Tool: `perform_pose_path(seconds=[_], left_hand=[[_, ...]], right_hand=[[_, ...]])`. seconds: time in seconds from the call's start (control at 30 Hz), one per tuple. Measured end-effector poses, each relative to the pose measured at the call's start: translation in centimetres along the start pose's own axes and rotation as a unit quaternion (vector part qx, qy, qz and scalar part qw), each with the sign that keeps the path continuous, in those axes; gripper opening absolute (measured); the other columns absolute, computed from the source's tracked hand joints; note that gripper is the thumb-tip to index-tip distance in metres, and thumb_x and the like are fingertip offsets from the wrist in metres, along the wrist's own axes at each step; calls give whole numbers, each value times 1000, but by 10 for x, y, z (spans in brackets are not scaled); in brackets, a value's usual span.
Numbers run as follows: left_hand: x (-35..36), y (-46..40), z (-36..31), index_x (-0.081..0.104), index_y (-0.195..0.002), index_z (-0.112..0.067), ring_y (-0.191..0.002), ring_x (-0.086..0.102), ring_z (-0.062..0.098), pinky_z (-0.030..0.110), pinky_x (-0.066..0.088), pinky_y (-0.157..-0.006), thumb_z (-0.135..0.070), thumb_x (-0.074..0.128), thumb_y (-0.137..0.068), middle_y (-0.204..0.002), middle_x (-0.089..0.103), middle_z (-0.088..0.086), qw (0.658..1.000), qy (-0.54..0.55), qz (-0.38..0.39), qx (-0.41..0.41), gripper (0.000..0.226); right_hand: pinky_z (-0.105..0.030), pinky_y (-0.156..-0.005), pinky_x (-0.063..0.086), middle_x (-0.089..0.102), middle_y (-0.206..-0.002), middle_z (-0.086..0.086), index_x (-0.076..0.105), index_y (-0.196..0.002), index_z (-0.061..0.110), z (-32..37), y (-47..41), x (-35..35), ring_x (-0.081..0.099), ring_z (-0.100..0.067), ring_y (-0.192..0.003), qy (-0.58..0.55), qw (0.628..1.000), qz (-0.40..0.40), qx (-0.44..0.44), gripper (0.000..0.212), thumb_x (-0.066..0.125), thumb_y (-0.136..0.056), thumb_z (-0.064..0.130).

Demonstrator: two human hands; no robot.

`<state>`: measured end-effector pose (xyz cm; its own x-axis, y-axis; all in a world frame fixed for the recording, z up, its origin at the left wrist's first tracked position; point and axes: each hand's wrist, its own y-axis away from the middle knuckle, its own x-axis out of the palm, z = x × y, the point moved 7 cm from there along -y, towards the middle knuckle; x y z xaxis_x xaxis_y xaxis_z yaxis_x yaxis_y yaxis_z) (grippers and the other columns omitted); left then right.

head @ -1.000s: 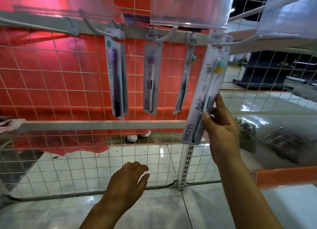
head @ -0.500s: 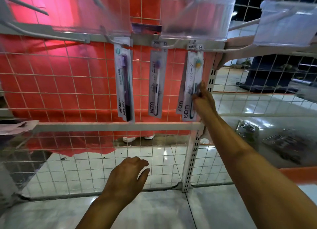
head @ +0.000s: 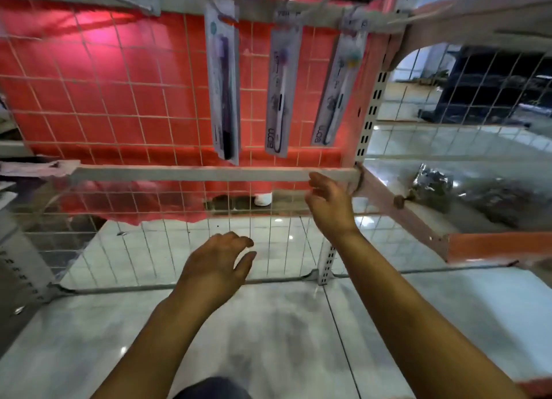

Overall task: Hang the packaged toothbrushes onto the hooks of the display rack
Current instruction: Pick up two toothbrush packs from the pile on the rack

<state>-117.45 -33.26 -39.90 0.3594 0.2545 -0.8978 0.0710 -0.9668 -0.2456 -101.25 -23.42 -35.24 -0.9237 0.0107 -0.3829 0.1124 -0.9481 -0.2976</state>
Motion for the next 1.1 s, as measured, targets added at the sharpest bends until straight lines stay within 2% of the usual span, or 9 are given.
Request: perform_pose_path(seconds=[0.07, 0.2, 0.37, 0.47, 0.57, 0.77, 1.03, 1.1], left_hand=[[1, 4, -2, 51, -130, -28, -122, 43, 11, 25, 36, -95, -38, 41, -97, -132, 52, -10, 1000, 9, 23, -11, 36], [-11, 11, -22, 53, -128, -26, -120, 47, 13, 24, 37, -93, -38, 43, -96, -131, 54, -7, 996, 1, 87, -12, 36], [-53, 12, -49, 59, -123, -21, -109, 54, 18, 26, 39, -87, -33, 50, -94, -121, 61, -1, 988, 7, 154, -22, 33], [-81, 17, -76, 56, -126, -24, -108, 55, 16, 28, 42, -86, -36, 49, -94, -123, 60, -3, 984, 5, 172, -34, 35], [-119, 30, -116, 53, -128, -28, -110, 53, 13, 26, 40, -86, -39, 47, -94, -124, 58, -7, 980, 10, 197, -38, 36], [-225, 49, -185, 52, -128, -30, -109, 52, 11, 26, 41, -86, -41, 45, -94, -123, 57, -8, 982, 15, 186, -32, 36], [-371, 50, -249, 53, -129, -26, -113, 52, 12, 26, 40, -89, -39, 48, -93, -126, 58, -6, 998, 4, 64, -10, 38], [-400, 52, -255, 53, -129, -26, -113, 51, 11, 25, 40, -90, -40, 47, -93, -125, 58, -7, 999, 3, 42, -12, 39]], right_hand=[[-28, -93, 43, 56, -127, -11, 48, -133, 5, -1, 13, 20, 54, -22, -114, 34, 998, 47, 24, 42, 51, -91, 4], [-22, -79, 41, 55, -129, -3, 45, -137, 17, 1, 39, 25, 55, -18, -110, 65, 980, 139, 126, 44, 51, -94, 12], [-25, -91, 44, 57, -127, -1, 46, -136, 19, 49, 66, -19, 55, -17, -112, 135, 954, 228, 142, 43, 52, -94, 17], [-23, -91, 41, 59, -125, 0, 48, -135, 19, 89, 78, -41, 54, -17, -114, 142, 949, 251, 126, 41, 51, -94, 19], [-26, -96, 43, 61, -124, -3, 51, -133, 16, 138, 90, -67, 55, -17, -115, 139, 941, 286, 113, 39, 51, -94, 21], [-27, -95, 44, 61, -124, -1, 53, -132, 16, 241, 101, -130, 56, -15, -111, 124, 937, 315, 89, 38, 51, -94, 26], [-28, -87, 50, 65, -103, 2, 62, -121, 17, 372, 89, -194, 61, -11, -91, 100, 952, 288, -17, 29, 52, -94, 19], [-30, -87, 51, 66, -106, 1, 62, -121, 17, 396, 84, -199, 61, -10, -90, 98, 954, 283, -36, 29, 53, -94, 20]])
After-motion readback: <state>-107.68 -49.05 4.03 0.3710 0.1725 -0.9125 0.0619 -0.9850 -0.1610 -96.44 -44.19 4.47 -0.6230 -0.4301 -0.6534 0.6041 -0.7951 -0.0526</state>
